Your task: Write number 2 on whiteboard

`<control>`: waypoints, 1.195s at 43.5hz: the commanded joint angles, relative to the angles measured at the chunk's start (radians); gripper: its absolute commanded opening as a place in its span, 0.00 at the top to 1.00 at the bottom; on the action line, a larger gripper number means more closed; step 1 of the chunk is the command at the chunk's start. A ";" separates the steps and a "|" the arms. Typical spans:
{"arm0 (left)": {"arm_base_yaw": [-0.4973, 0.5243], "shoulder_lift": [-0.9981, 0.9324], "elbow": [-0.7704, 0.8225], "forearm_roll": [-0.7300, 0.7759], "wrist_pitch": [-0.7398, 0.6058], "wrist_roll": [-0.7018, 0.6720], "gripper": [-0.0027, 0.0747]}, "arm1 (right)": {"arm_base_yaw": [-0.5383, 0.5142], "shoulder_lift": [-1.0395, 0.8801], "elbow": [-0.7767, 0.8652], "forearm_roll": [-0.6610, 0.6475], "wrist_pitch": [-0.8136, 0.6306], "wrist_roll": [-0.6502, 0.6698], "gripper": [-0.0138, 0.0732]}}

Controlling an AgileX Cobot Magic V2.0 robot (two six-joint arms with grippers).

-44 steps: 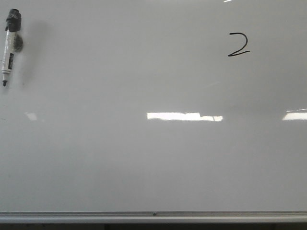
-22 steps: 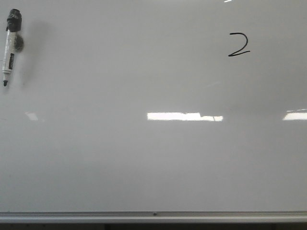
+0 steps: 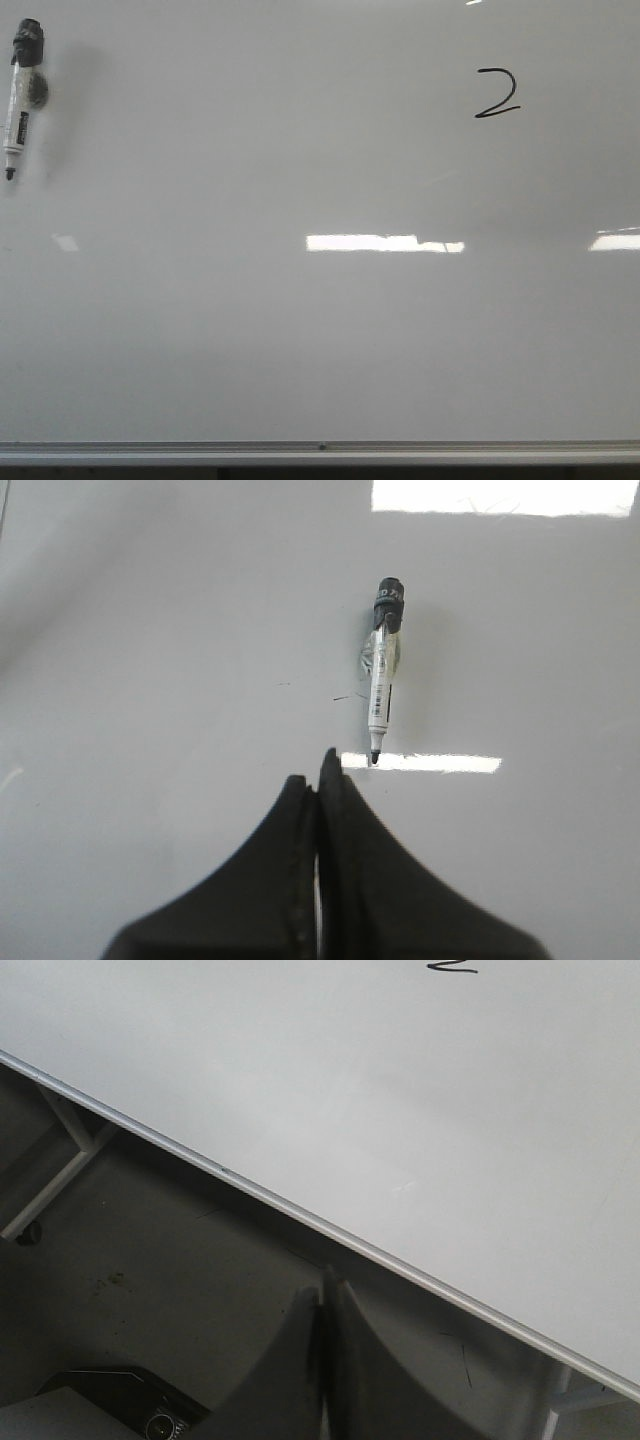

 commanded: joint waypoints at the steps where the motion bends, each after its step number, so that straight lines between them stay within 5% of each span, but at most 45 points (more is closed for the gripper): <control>1: -0.009 -0.016 0.006 0.012 -0.091 0.002 0.99 | -0.005 0.009 -0.030 -0.007 -0.060 0.001 0.92; 52: -0.009 -0.014 0.006 -0.067 -0.090 0.117 0.99 | -0.005 0.009 -0.030 -0.007 -0.060 0.001 0.92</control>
